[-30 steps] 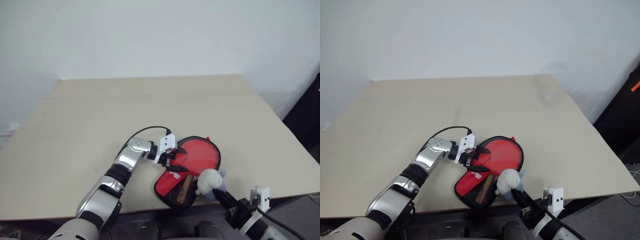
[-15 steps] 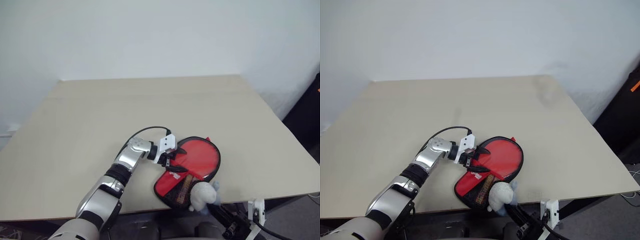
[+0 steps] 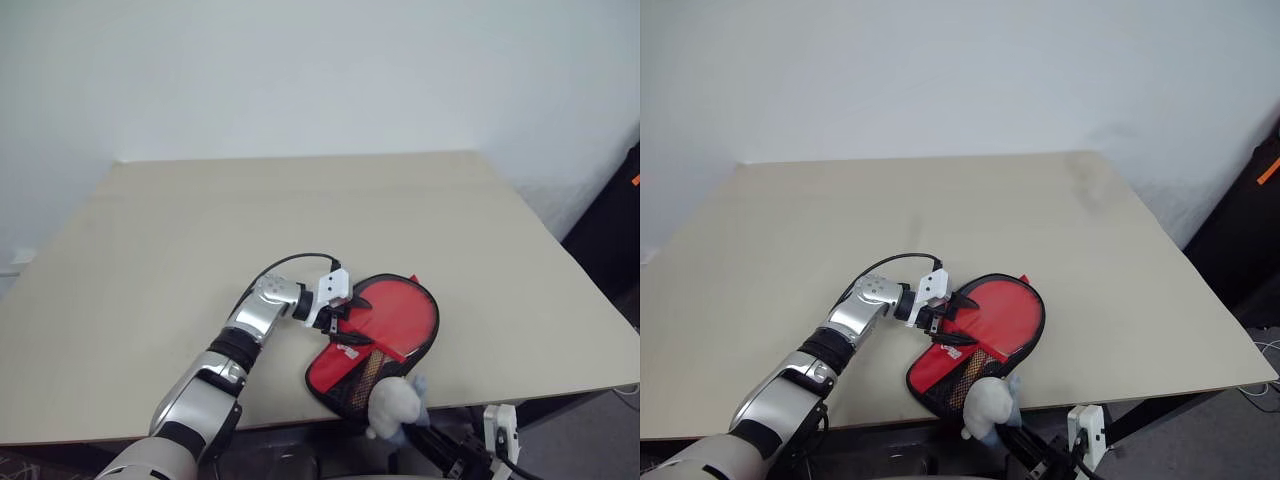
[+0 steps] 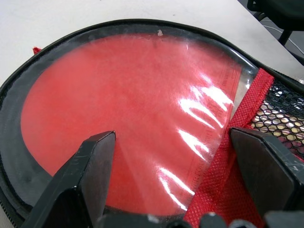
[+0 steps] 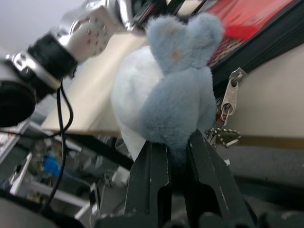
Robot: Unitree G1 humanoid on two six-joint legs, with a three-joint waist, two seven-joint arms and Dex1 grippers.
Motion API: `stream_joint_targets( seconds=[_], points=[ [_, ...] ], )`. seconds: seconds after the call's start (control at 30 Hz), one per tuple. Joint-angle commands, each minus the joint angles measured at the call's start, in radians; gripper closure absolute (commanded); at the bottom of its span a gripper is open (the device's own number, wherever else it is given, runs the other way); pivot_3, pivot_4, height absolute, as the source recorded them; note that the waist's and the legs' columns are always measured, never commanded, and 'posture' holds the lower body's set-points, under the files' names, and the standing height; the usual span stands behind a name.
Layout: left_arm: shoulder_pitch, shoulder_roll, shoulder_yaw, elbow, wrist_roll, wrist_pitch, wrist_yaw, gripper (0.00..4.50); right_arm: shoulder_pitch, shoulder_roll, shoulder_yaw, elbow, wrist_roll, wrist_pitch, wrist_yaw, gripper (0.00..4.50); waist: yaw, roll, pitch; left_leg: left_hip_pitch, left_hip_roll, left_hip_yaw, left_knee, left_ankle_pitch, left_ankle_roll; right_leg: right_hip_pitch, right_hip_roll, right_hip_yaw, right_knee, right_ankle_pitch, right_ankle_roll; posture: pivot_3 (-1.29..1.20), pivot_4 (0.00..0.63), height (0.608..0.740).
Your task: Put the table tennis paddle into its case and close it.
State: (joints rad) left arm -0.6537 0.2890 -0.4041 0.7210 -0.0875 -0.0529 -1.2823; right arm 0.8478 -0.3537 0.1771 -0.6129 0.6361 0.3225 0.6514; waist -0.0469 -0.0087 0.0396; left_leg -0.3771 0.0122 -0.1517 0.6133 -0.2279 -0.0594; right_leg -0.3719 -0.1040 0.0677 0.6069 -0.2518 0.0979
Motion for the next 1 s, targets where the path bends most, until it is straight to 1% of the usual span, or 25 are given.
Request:
stream_joint_targets(
  seconds=[0.03, 0.13, 0.3, 0.43, 0.5, 0.57, 0.6, 0.7, 0.73, 0.77, 0.8, 0.83, 0.87, 0.9, 0.93, 0.97, 1.0],
  points=[
    [0.038, 0.044, -0.054, 0.114, 0.115, 0.056, 0.017, 0.45, 0.001, -0.02, 0.095, -0.018, -0.032, 0.023, 0.007, 4.49, 0.0, -0.001, 0.0, 0.0, 0.0, 0.0, 0.0, 0.0, 0.0, 0.0, 0.0, 0.0, 0.0, 0.0, 0.0, 0.0, 0.0, 0.74],
    [0.033, 0.043, -0.054, 0.119, 0.116, 0.057, 0.017, 0.45, -0.016, -0.03, 0.125, -0.023, -0.048, 0.022, 0.002, 4.49, -0.001, -0.002, -0.001, 0.001, 0.001, 0.0, 0.0, 0.0, 0.0, 0.0, 0.0, -0.001, 0.0, 0.0, 0.0, 0.0, 0.0, 0.74],
    [0.03, 0.046, -0.053, 0.127, 0.116, 0.052, 0.019, 0.45, -0.07, -0.018, 0.109, -0.051, -0.013, 0.028, -0.024, 4.49, -0.003, -0.002, 0.0, 0.001, 0.004, 0.0, 0.0, 0.0, 0.0, -0.001, 0.0, -0.005, 0.0, 0.0, 0.0, 0.0, 0.0, 0.74],
    [0.03, 0.044, -0.051, 0.127, 0.114, 0.052, 0.021, 0.45, -0.124, -0.002, 0.122, -0.098, 0.009, 0.052, -0.055, 4.49, -0.005, -0.002, 0.0, 0.001, 0.008, 0.0, 0.001, 0.0, -0.001, -0.002, 0.0, -0.011, -0.001, 0.0, 0.0, 0.0, 0.0, 0.74],
    [0.031, 0.044, -0.049, 0.127, 0.114, 0.051, 0.022, 0.45, -0.146, 0.014, 0.116, -0.107, 0.023, 0.057, -0.076, 4.49, -0.006, 0.0, -0.001, 0.0, 0.014, 0.001, 0.001, -0.001, -0.001, -0.001, 0.0, -0.018, -0.003, 0.0, 0.0, 0.0, 0.0, 0.74],
    [0.033, 0.044, -0.048, 0.125, 0.115, 0.052, 0.023, 0.45, -0.184, 0.04, 0.107, -0.098, 0.025, 0.064, -0.108, 4.49, -0.006, 0.006, -0.003, -0.001, 0.022, 0.0, 0.0, -0.002, -0.002, -0.001, 0.0, -0.03, -0.011, 0.001, -0.001, 0.0, 0.0, 0.74],
    [0.035, 0.044, -0.048, 0.123, 0.115, 0.053, 0.023, 0.45, -0.206, 0.054, 0.109, -0.085, 0.019, 0.067, -0.12, 4.49, -0.006, 0.007, -0.003, -0.003, 0.027, 0.0, -0.002, -0.004, -0.002, 0.001, 0.001, -0.035, -0.019, 0.003, -0.004, 0.0, 0.0, 0.74],
    [0.038, 0.043, -0.047, 0.116, 0.114, 0.057, 0.02, 0.45, -0.256, 0.096, 0.116, -0.044, 0.01, 0.078, -0.156, 4.49, -0.007, 0.009, -0.003, -0.008, 0.033, 0.001, -0.003, -0.005, -0.001, -0.001, 0.0, -0.047, -0.024, 0.006, -0.008, 0.0, 0.0, 0.74],
    [0.038, 0.043, -0.045, 0.114, 0.113, 0.059, 0.019, 0.45, -0.269, 0.11, 0.12, -0.035, 0.006, 0.076, -0.163, 4.49, -0.007, 0.015, -0.006, -0.011, 0.037, 0.0, -0.004, -0.005, -0.001, 0.0, 0.001, -0.053, -0.029, 0.009, -0.012, 0.0, 0.0, 0.74],
    [0.038, 0.042, -0.043, 0.112, 0.11, 0.064, 0.018, 0.45, -0.283, 0.129, 0.123, -0.025, 0.006, 0.069, -0.17, 4.49, -0.005, 0.015, -0.006, -0.019, 0.047, 0.001, -0.008, -0.005, -0.001, 0.002, 0.004, -0.062, -0.043, 0.02, -0.016, 0.0, 0.0, 0.74],
    [0.037, 0.041, -0.04, 0.112, 0.109, 0.067, 0.017, 0.45, -0.294, 0.144, 0.121, -0.02, 0.007, 0.065, -0.179, 4.49, -0.004, 0.014, -0.006, -0.022, 0.052, 0.005, -0.014, -0.005, -0.001, 0.001, 0.001, -0.069, -0.047, 0.028, -0.019, 0.0, 0.0, 0.74],
    [0.037, 0.041, -0.037, 0.111, 0.11, 0.069, 0.016, 0.45, -0.3, 0.159, 0.116, -0.015, 0.004, 0.059, -0.193, 4.49, -0.001, 0.014, -0.006, -0.024, 0.055, 0.008, -0.019, -0.005, -0.001, 0.0, 0.001, -0.071, -0.049, 0.034, -0.02, 0.0, 0.0, 0.74],
    [0.036, 0.04, -0.036, 0.112, 0.113, 0.069, 0.018, 0.45, -0.307, 0.169, 0.113, -0.008, 0.001, 0.06, -0.202, 4.49, -0.001, 0.017, -0.008, -0.025, 0.059, 0.01, -0.022, -0.005, -0.001, 0.0, 0.002, -0.074, -0.049, 0.042, -0.024, 0.0, 0.0, 0.74],
    [0.036, 0.041, -0.034, 0.112, 0.115, 0.068, 0.018, 0.45, -0.311, 0.177, 0.11, -0.001, 0.001, 0.059, -0.207, 4.49, 0.004, 0.019, -0.01, -0.033, 0.072, 0.016, -0.027, -0.005, -0.001, 0.002, 0.009, -0.081, -0.059, 0.057, -0.029, 0.0, 0.0, 0.74],
    [0.037, 0.041, -0.033, 0.112, 0.116, 0.068, 0.018, 0.45, -0.313, 0.186, 0.107, 0.003, -0.001, 0.053, -0.209, 4.49, 0.015, 0.005, -0.012, -0.04, 0.088, 0.031, -0.036, -0.005, -0.001, 0.002, 0.017, -0.083, -0.047, 0.069, -0.039, 0.0, 0.0, 0.74],
    [0.038, 0.041, -0.032, 0.111, 0.118, 0.068, 0.017, 0.45, -0.312, 0.192, 0.102, 0.005, 0.001, 0.05, -0.21, 4.49, 0.027, -0.014, -0.009, -0.04, 0.099, 0.059, -0.044, -0.005, 0.0, -0.003, 0.016, -0.086, 0.005, 0.04, -0.057, 0.0, 0.0, 0.74],
    [0.038, 0.041, -0.031, 0.111, 0.12, 0.067, 0.017, 0.45, -0.311, 0.201, 0.094, 0.006, 0.008, 0.047, -0.214, 4.49, 0.029, -0.024, -0.004, -0.024, 0.098, 0.083, -0.052, -0.005, 0.0, -0.004, 0.017, -0.072, 0.041, -0.017, -0.059, 0.0, 0.0, 0.74]
  ],
)
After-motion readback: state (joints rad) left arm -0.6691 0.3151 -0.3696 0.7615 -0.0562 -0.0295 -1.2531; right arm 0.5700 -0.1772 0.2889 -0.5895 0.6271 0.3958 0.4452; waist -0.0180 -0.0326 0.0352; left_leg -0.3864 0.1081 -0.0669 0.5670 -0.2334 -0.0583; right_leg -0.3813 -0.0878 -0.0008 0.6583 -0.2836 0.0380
